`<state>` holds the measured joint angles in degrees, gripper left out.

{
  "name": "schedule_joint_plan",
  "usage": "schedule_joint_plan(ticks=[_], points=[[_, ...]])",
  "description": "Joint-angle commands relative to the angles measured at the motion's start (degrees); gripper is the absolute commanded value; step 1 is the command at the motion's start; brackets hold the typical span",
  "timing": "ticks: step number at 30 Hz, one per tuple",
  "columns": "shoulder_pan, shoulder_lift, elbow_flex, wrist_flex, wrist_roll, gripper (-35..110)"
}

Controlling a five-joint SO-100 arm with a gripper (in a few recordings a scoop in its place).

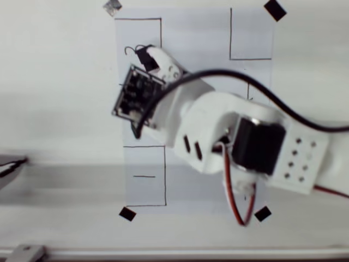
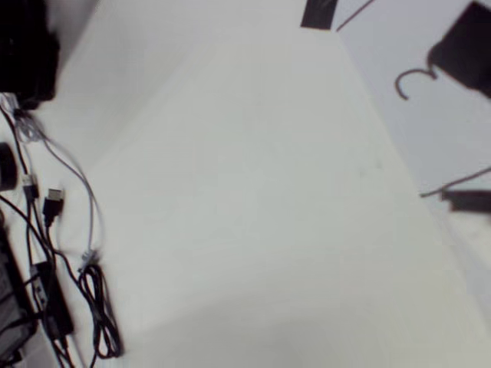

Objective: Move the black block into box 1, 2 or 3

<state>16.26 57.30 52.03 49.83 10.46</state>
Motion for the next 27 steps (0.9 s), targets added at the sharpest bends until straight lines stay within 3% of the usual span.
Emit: schedule_joint_plan(ticks=[1,15,27], points=[[-1.14,15.21,12.22,0.18,-0.53,25],[-9.4,52.21,56.95,0.0,-8.61,25],[-15.82,83.94,84.99,0.09,-4.39,24]])
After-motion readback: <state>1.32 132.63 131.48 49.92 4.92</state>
